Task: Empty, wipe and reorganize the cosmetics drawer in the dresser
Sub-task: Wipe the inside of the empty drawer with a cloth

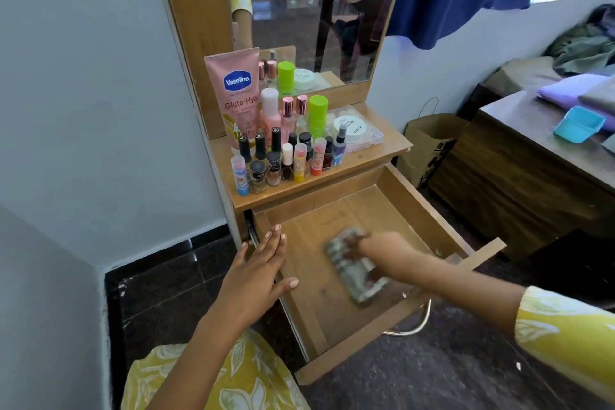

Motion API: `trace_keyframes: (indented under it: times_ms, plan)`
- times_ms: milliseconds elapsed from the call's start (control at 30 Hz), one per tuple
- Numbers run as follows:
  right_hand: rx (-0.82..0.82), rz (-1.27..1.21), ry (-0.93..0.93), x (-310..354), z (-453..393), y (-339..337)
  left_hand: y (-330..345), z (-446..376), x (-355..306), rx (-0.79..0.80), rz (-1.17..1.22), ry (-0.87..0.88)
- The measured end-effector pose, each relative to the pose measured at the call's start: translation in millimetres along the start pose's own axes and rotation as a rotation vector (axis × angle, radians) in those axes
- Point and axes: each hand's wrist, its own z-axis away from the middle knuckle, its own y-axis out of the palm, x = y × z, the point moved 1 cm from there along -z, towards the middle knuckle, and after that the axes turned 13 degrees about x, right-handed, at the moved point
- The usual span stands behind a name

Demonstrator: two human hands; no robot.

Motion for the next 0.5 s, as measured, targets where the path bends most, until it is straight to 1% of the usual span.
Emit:
trace_keyframes:
  times_ms: [67, 133, 167, 233, 267, 333, 400, 433, 500]
  plan:
    - [0.001, -0.09, 0.066, -31, 8, -6, 0, 0, 0, -0.003, 0.004, 0.003]
    - [0.004, -0.073, 0.056, -46, 10, -7, 0, -1, 1, -0.004, 0.006, 0.008]
    - [0.011, -0.057, 0.049, -44, 9, -5, 1, -1, 1, -0.003, 0.006, 0.009]
    - [0.023, -0.059, 0.02, -23, 6, 0, 2, -2, 2, -0.002, 0.004, 0.007]
    - [0.027, -0.057, -0.029, -7, 3, 3, 2, -2, 2, -0.001, 0.002, 0.007]
    - [0.022, 0.004, -0.18, 29, -2, 6, 2, -2, 2, 0.003, -0.002, 0.008]
    - [0.004, 0.138, -0.313, 57, -4, 6, 1, -2, 2, 0.011, -0.008, 0.007]
    - [0.0, 0.192, -0.343, 64, -5, 6, 1, -2, 2, 0.014, -0.01, 0.007]
    - [0.012, 0.194, -0.321, 60, -2, 5, 0, 0, 1, 0.02, -0.014, 0.008]
